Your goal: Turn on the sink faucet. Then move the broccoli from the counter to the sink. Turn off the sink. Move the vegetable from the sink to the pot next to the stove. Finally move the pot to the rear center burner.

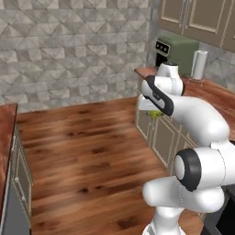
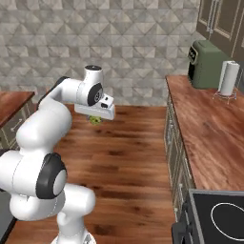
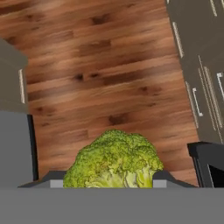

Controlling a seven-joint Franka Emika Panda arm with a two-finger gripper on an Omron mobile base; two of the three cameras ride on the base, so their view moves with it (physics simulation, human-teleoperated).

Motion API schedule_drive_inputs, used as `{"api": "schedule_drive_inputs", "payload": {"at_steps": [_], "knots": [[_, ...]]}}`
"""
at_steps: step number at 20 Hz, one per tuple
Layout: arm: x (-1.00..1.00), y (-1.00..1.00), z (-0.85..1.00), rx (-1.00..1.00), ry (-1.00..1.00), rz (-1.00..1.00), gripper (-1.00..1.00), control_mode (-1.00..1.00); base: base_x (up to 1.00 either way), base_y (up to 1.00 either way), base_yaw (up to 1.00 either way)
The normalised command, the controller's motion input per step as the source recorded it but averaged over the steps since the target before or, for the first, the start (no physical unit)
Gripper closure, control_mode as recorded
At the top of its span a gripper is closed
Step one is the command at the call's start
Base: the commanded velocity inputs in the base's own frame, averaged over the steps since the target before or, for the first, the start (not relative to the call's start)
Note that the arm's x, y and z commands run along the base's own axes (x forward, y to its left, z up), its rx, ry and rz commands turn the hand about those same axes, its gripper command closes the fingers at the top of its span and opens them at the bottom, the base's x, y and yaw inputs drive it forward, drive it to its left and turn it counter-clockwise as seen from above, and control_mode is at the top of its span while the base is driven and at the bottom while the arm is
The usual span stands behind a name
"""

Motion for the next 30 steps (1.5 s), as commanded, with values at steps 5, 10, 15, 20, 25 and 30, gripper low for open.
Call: {"api": "schedule_drive_inputs", "payload": {"at_steps": [5,10,15,20,25,30], "knots": [[0.00,0.00,0.00,0.00,0.00,0.00,1.00,1.00,0.00,0.00,-0.48],[0.00,0.00,0.00,0.00,0.00,0.00,1.00,1.00,0.00,0.00,-0.48],[0.00,0.00,0.00,0.00,0.00,0.00,1.00,1.00,0.01,-0.04,-0.46],[0.00,0.00,0.00,0.00,0.00,0.00,1.00,1.00,0.00,-0.13,-0.39],[0.00,0.00,0.00,0.00,0.00,0.00,1.00,1.00,0.00,-0.27,-0.32],[0.00,0.00,0.00,0.00,0.00,0.00,1.00,1.00,0.00,-0.24,-0.29]]}}
